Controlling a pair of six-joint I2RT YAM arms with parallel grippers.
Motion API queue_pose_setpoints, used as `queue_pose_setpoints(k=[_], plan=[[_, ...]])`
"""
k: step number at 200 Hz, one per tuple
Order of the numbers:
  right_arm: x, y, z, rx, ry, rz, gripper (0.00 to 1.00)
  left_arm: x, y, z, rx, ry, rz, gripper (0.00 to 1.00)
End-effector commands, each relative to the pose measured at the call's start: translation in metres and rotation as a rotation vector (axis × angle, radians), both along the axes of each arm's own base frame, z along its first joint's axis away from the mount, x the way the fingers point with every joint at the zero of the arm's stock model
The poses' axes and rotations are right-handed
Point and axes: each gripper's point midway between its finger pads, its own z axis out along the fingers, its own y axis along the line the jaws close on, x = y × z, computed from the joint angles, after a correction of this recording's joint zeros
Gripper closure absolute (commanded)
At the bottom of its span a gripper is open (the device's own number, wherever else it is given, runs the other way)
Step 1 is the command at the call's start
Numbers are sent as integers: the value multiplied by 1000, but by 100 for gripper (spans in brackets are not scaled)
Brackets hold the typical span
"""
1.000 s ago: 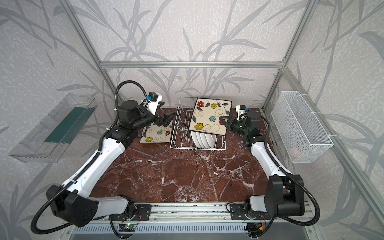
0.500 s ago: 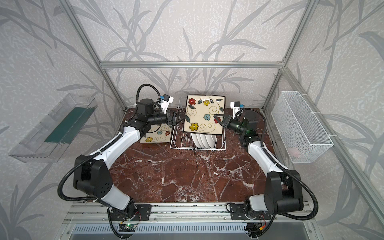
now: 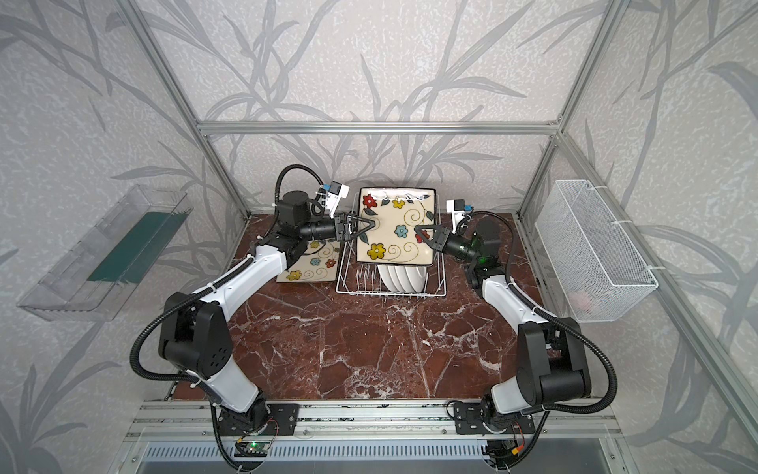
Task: Unload the plates from the dish rack
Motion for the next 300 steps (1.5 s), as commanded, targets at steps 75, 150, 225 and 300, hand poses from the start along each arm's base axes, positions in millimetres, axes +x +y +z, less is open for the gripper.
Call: queue_pose_setpoints(k=[75,150,225,300], plan=[[-22,11,65,54,-284,54,100,-6,-17,6,9,-14,-62,48],[-17,12,58,66,-271,56,100,-12,-18,3,10,0,-88,80],[-13,13,46,66,-244,54,81,-11,-20,9,-43,24,-99,100],[-11,12,44,66,-204,47,64,-6,-15,45,-190,27,-81,100]])
